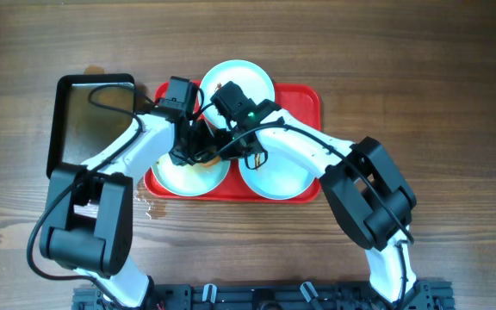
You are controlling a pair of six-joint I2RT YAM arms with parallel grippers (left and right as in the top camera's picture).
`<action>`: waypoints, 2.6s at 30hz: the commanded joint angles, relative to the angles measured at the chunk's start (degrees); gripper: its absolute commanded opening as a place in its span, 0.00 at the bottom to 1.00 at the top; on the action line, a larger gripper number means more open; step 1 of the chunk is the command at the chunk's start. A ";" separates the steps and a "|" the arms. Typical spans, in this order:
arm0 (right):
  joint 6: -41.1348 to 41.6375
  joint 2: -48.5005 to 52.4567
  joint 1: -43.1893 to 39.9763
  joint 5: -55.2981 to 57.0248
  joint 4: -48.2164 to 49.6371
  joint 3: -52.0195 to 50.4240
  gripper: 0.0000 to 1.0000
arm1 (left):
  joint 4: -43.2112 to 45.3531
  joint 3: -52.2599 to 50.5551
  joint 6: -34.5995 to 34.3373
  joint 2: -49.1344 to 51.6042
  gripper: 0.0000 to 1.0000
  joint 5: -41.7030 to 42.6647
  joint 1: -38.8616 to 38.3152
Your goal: Clean dirty plates on tray and stack at the side
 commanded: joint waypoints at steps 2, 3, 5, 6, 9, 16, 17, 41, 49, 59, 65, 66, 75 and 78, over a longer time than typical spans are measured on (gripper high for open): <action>-1.29 1.90 1.33 -1.86 0.24 0.24 0.04 | 0.44 -1.51 -0.74 4.28 0.04 -3.87 -1.97; -1.27 1.88 1.33 -1.86 0.24 0.24 0.04 | 0.31 -1.79 -0.74 4.96 0.04 -5.44 -1.97; -1.31 1.88 1.33 -1.86 0.20 0.24 0.04 | -0.92 -2.16 -0.74 5.81 0.04 -11.17 -1.97; -1.29 1.88 1.33 -1.42 0.04 0.24 0.04 | -2.25 -2.16 -0.76 5.81 0.04 -14.86 -1.97; -1.29 1.88 1.14 -0.35 -0.48 0.24 0.04 | -5.70 -2.16 -2.23 5.81 0.04 -22.56 -1.97; -1.31 1.90 -0.50 -0.35 -2.34 0.24 0.04 | -9.11 -2.16 -5.22 5.81 0.04 -30.56 -0.04; -1.31 1.88 -0.50 -0.35 -2.38 0.24 0.04 | -9.57 -2.16 -5.22 5.81 0.04 -30.56 1.05; -2.51 -2.69 -0.55 1.40 -7.78 5.22 0.04 | -24.24 0.76 -10.97 -21.66 0.04 -28.48 8.20; -7.28 -11.04 -0.39 16.41 -19.08 14.43 0.04 | -25.59 0.74 -10.97 -22.10 0.04 -23.85 8.31; -13.75 -11.17 11.39 57.24 -17.18 14.43 0.05 | -27.71 0.74 -10.95 -22.10 0.04 -22.56 8.28; -6.97 -11.17 11.50 41.07 -17.31 14.43 0.27 | -27.98 0.70 -10.95 -22.08 0.04 -22.56 8.28; -6.93 -11.17 8.92 33.09 -17.38 14.43 0.33 | -27.98 0.66 -10.95 -22.08 0.04 -22.53 8.28; -19.98 -10.62 -17.90 -5.86 -19.15 7.56 0.76 | -27.52 0.66 -10.97 -22.08 0.04 -22.51 8.28; -22.18 -10.40 -18.14 -5.95 -9.77 0.61 0.60 | -27.52 0.66 -10.97 -22.08 0.04 -22.53 8.28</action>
